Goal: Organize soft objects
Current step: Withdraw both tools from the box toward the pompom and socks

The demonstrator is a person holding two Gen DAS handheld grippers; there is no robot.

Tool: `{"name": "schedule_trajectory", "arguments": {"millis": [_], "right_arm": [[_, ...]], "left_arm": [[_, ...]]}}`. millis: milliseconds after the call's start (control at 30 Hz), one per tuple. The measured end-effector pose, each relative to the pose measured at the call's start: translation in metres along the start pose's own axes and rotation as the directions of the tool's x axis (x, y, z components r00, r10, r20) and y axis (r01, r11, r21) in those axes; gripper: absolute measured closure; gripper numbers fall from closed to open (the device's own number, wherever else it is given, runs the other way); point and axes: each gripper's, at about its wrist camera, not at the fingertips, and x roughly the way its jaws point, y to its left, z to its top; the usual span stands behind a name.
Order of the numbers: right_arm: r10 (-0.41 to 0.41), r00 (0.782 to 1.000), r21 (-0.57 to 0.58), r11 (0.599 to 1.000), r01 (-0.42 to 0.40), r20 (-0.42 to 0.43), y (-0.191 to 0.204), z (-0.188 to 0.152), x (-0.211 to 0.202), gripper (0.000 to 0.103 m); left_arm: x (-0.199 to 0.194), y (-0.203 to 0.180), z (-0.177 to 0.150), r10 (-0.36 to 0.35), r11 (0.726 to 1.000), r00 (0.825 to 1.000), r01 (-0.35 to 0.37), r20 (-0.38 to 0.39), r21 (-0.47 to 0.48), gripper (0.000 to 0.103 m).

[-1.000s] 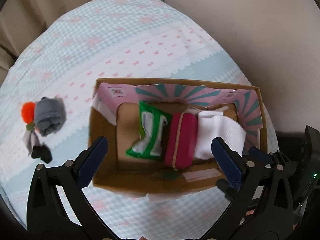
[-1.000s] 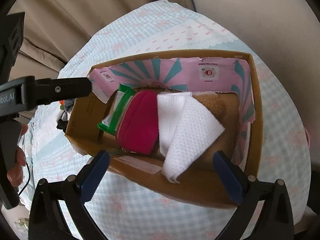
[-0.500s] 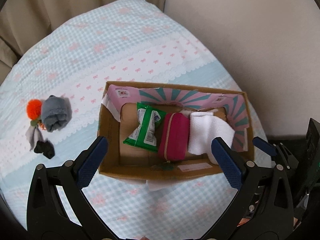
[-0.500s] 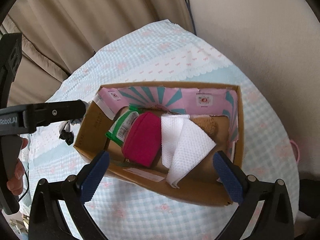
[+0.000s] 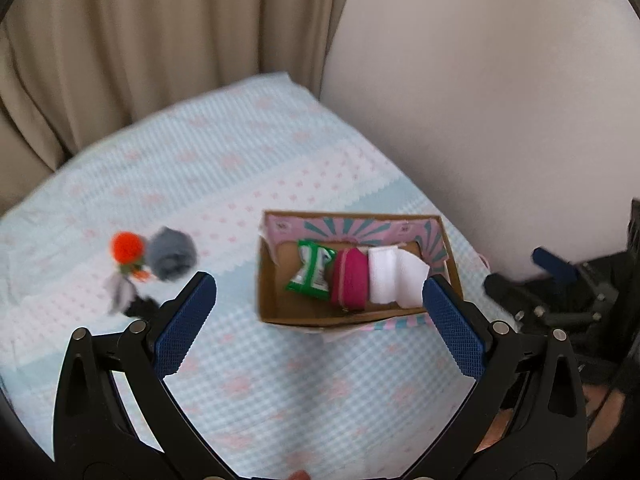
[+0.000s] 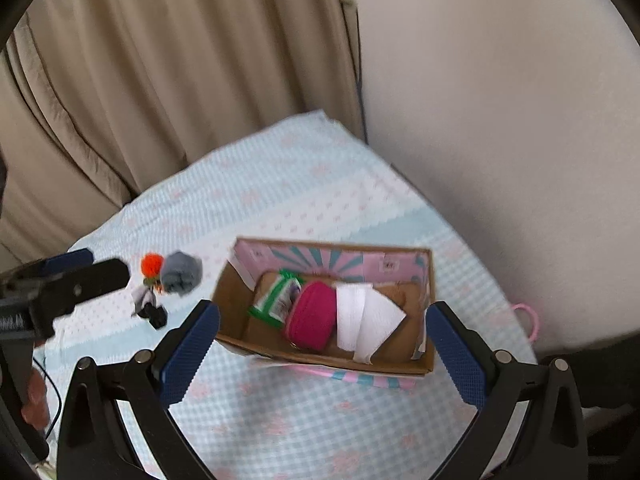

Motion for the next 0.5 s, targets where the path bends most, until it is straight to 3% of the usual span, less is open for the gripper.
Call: {"name": "schedule_trajectory", "arguments": {"millis": [267, 500], "right_arm": [[-0.084, 0.991, -0.011, 0.996, 0.085, 0.104, 0.079, -0.002, -0.093, 0.000], [-0.133, 0.968, -0.001, 0.991, 0.136, 0.211, 0.139, -0.029, -0.136, 0.000]], "left_arm": [[-0.104, 0.044, -0.027, 0.040, 0.999, 0.988, -0.043, 0.151, 0.015, 0.000], [-0.162, 0.101, -0.067, 0.082, 0.997, 0.971, -0.079, 0.224, -0.022, 0.000]]}}
